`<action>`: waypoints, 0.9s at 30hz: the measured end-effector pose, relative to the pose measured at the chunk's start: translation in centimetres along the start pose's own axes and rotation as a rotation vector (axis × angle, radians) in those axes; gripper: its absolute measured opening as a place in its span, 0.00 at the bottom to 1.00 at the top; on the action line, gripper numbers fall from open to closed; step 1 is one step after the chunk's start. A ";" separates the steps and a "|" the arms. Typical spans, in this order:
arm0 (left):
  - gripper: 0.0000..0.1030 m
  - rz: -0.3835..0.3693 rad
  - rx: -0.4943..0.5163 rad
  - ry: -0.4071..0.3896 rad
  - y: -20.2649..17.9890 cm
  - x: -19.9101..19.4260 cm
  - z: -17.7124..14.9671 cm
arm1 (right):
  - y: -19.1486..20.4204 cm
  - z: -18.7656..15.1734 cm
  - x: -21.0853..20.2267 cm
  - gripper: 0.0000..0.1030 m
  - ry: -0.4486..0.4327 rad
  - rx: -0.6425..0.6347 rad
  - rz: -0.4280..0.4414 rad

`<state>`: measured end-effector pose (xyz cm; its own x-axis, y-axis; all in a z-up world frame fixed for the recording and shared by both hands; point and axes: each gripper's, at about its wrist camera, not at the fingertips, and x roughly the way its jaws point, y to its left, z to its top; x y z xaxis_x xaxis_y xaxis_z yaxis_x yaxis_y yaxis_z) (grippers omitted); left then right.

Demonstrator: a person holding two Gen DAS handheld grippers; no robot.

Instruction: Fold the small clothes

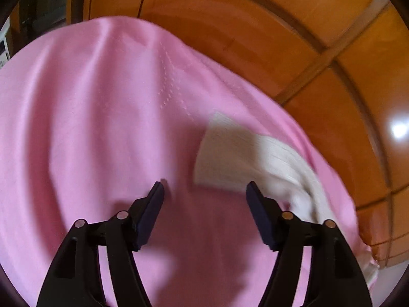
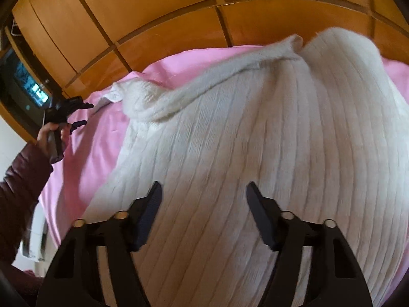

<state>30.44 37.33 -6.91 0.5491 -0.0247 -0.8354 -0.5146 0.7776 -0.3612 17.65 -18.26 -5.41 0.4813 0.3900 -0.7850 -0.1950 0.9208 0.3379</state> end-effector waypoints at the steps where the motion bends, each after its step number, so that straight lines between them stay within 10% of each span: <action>1: 0.21 0.010 0.024 -0.006 -0.4 0.6 0.1 | -0.1 0.5 0.4 0.57 -0.003 -0.008 -0.005; 3: 0.04 -0.001 0.045 -0.008 -0.9 0.6 0.2 | -0.2 1.8 1.6 0.48 -0.003 -0.036 -0.014; 16: 0.03 -0.007 0.019 -0.353 6.4 -19.0 -0.4 | 2.1 12.8 11.9 0.41 -0.034 -0.131 -0.032; 22: 0.04 0.082 -0.130 -0.184 11.0 -17.5 -1.2 | 1.0 18.1 15.7 0.41 -0.052 -0.019 -0.133; 27: 0.04 0.197 -0.093 -0.154 12.3 -14.3 -3.6 | 1.5 15.0 11.7 0.42 -0.067 -0.050 -0.062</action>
<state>13.96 44.98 -0.91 0.5227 0.2226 -0.8229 -0.6756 0.6969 -0.2406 35.78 -12.49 -6.34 0.5493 0.3326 -0.7666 -0.2049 0.9430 0.2623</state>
